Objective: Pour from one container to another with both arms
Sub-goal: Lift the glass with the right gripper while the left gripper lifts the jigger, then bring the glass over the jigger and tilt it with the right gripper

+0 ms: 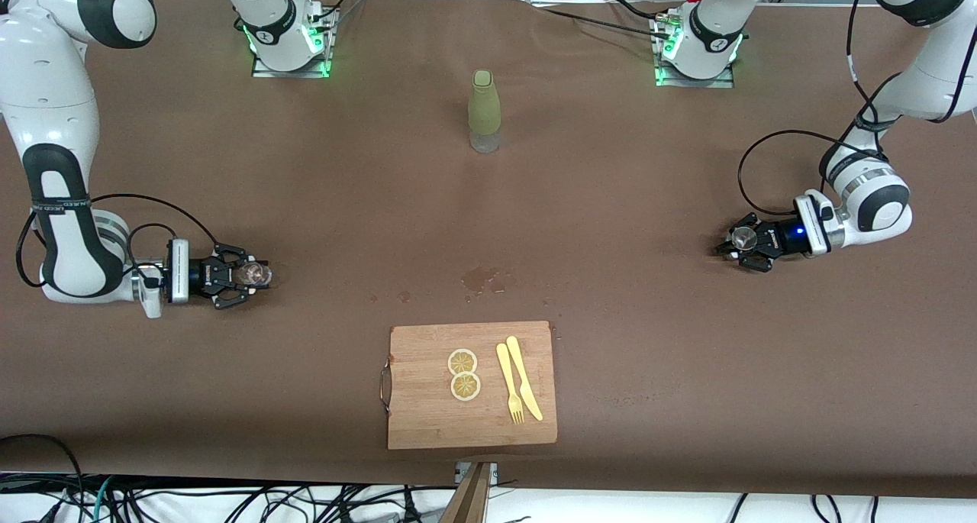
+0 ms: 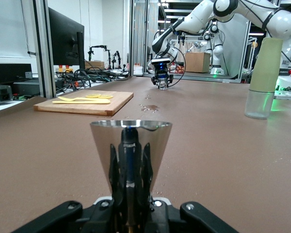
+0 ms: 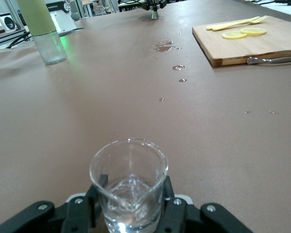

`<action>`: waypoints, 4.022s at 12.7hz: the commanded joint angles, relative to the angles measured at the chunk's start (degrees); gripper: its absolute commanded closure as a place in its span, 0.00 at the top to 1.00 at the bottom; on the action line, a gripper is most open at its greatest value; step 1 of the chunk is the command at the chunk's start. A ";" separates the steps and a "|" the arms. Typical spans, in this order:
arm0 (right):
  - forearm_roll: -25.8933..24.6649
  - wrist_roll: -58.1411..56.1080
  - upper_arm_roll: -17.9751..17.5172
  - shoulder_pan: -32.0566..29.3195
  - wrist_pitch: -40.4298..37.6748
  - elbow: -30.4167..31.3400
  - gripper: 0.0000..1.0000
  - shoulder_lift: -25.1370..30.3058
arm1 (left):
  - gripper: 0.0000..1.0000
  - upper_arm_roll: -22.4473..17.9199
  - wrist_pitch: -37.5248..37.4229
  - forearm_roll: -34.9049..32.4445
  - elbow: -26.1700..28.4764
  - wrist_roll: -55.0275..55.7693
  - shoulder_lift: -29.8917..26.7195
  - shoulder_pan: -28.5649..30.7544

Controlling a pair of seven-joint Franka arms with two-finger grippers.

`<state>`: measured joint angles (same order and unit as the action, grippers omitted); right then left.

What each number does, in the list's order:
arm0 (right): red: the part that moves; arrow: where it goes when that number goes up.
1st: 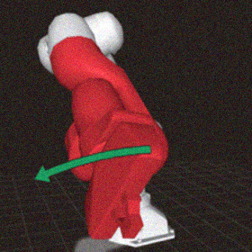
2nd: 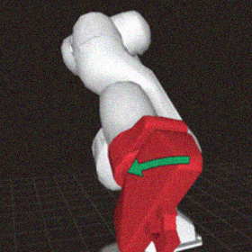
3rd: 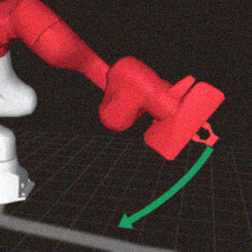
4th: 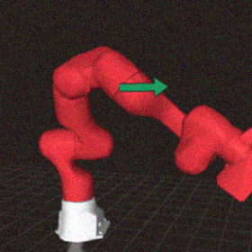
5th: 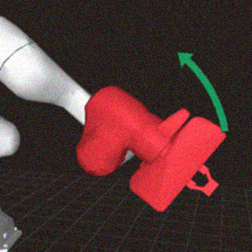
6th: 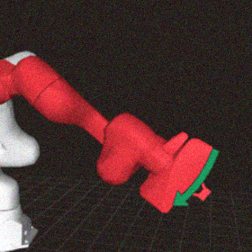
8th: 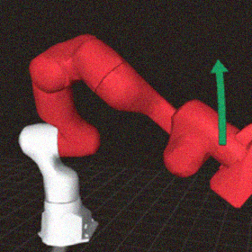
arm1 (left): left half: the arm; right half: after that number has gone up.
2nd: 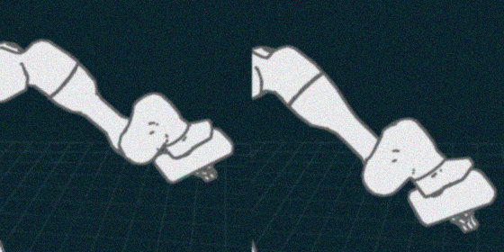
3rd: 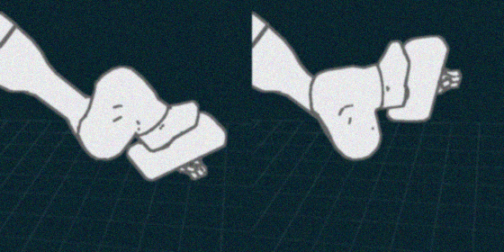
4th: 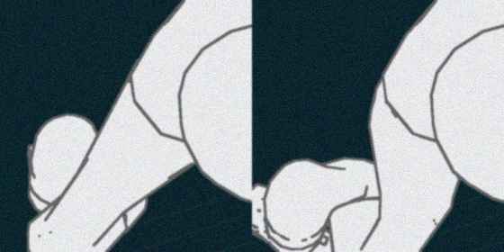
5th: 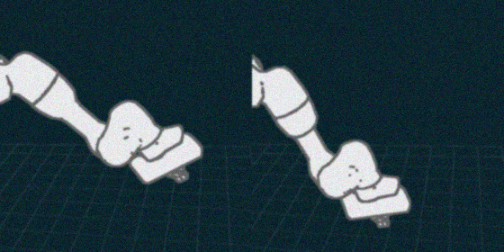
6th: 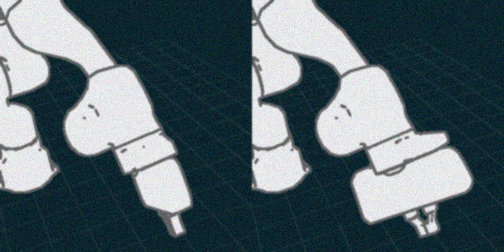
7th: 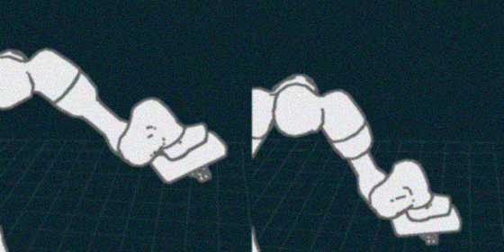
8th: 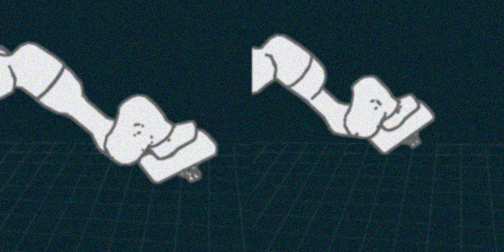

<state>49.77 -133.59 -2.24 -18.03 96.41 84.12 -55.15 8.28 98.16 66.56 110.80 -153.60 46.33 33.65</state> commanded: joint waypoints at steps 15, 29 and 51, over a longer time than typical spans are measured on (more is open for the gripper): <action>-4.59 39.52 0.04 13.18 -3.15 -18.28 0.27 1.01 | 0.00 6.65 1.94 6.11 -0.85 6.12 -3.26 -9.56; -15.14 73.36 6.18 36.11 1.15 -22.69 0.27 8.65 | 0.00 10.09 17.86 35.81 -6.56 6.91 -1.16 -37.14; -32.02 95.00 13.22 58.98 3.43 -22.69 0.27 8.30 | 0.00 6.22 29.53 43.22 -23.35 6.74 10.53 -50.61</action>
<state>19.08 -39.91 10.21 39.53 99.61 61.06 -47.08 15.06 125.64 107.34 90.77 -146.92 55.19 -15.69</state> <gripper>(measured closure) 0.511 0.916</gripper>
